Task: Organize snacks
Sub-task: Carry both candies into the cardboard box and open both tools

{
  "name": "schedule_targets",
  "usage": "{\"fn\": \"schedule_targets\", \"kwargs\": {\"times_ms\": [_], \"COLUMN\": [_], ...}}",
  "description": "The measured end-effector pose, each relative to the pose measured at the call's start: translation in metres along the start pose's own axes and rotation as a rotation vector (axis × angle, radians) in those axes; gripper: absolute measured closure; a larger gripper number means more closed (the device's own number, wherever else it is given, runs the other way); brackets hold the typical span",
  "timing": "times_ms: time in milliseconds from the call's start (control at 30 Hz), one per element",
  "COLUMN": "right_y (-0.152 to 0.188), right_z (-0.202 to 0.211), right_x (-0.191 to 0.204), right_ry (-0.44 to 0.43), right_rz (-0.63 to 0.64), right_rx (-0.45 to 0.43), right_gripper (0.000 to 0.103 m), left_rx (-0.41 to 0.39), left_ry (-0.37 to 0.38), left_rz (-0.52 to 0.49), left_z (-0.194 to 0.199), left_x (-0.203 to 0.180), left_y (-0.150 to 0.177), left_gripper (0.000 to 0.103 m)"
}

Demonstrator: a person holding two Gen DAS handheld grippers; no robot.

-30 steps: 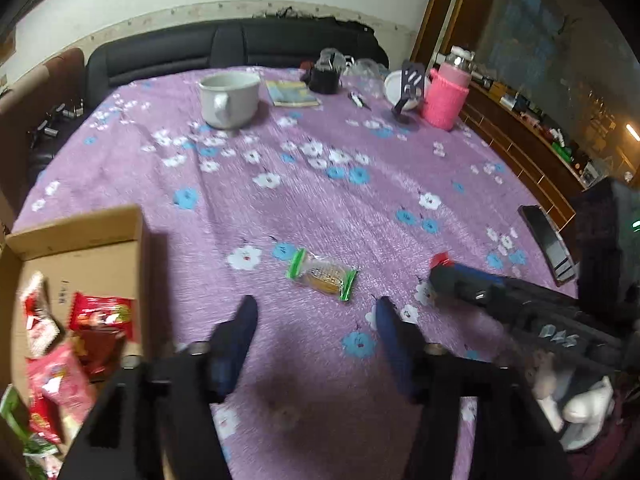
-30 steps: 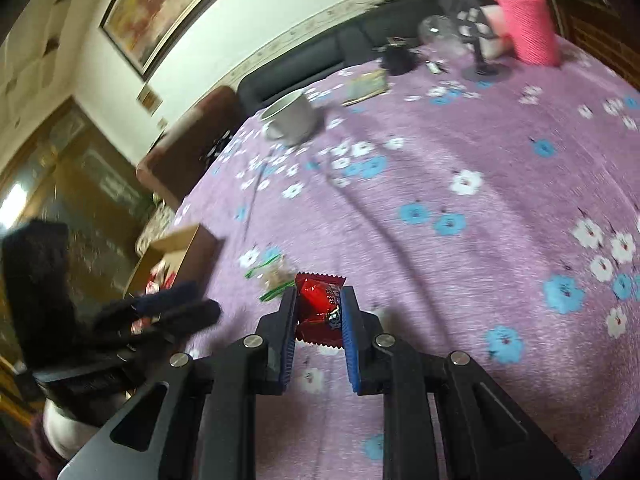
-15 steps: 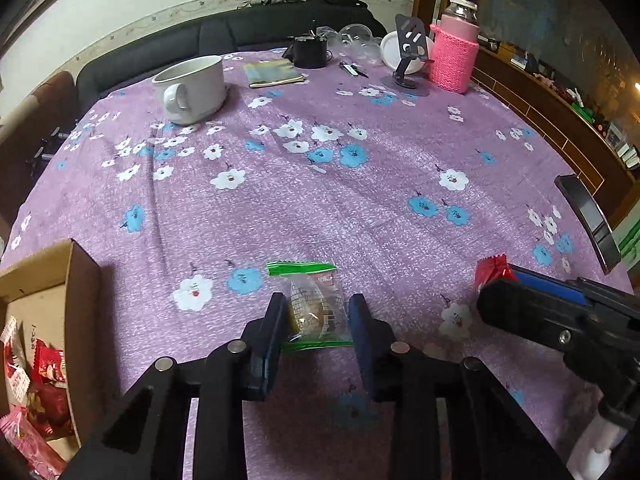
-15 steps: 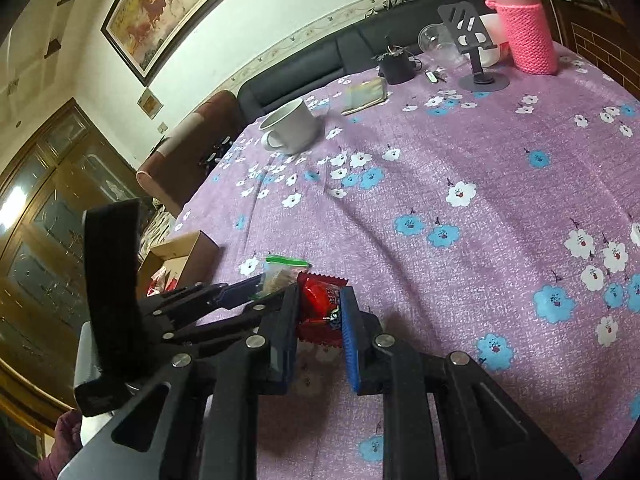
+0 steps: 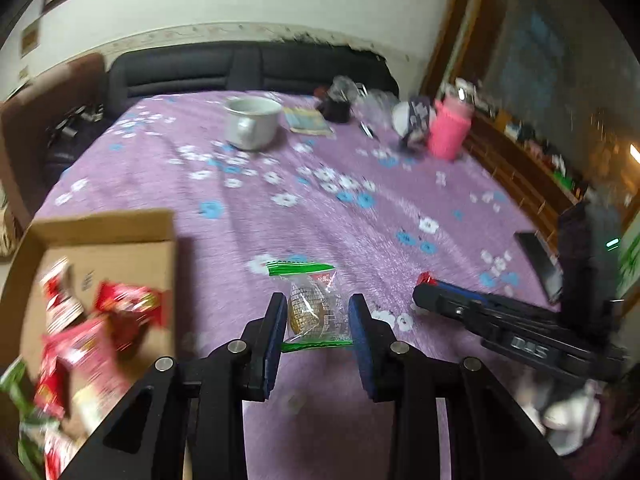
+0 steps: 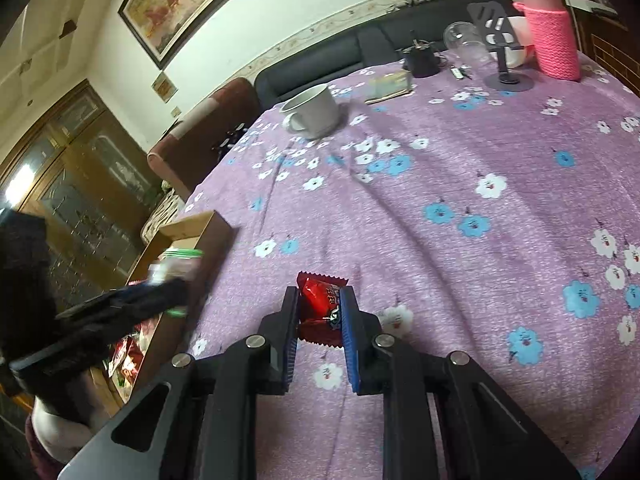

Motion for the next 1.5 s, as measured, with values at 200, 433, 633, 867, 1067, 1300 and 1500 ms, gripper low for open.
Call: {"fn": "schedule_targets", "kwargs": {"times_ms": [200, 433, 633, 867, 1067, 1300, 1500], "right_y": [0.008, 0.021, 0.032, 0.043, 0.044, 0.035, 0.033], "right_z": [-0.007, -0.015, -0.023, -0.056, -0.092, -0.126, -0.147], "right_x": [0.018, 0.073, 0.140, 0.194, 0.222, 0.236, 0.245], "right_ry": [-0.025, -0.095, -0.155, -0.196, -0.154, -0.105, -0.113], "right_rz": [0.017, 0.059, 0.171, 0.232, 0.297, 0.326, 0.330], "right_rx": [0.035, 0.110, 0.158, 0.251, 0.283, 0.313, 0.348], "right_gripper": [0.084, 0.084, 0.084, 0.084, 0.084, 0.084, 0.083], "left_rx": [-0.075, -0.112, -0.126, -0.140, -0.143, -0.162, -0.190], "left_ry": [-0.043, -0.096, -0.096, -0.115, -0.099, -0.067, -0.094], "left_rz": [0.147, 0.261, 0.326, 0.354, 0.373, 0.393, 0.376], "left_z": [0.056, 0.090, 0.099, 0.105, 0.102, 0.104, 0.118], "left_x": [0.062, 0.121, 0.150, 0.174, 0.186, 0.188, 0.186], "left_y": [0.015, 0.038, 0.058, 0.063, 0.059, 0.064, 0.063], "left_gripper": [0.070, 0.069, 0.069, 0.069, 0.069, 0.056, 0.033]}}
Point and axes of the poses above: each gripper's, at about its wrist camera, not at the fingertips, and z roughly against the way its jaws point, x to its left, y to its underside, the point moved 3 cm from there along -z, roughly the way its jaws point, and after that the axes turned 6 degrees about -x, right-handed, at the moved point
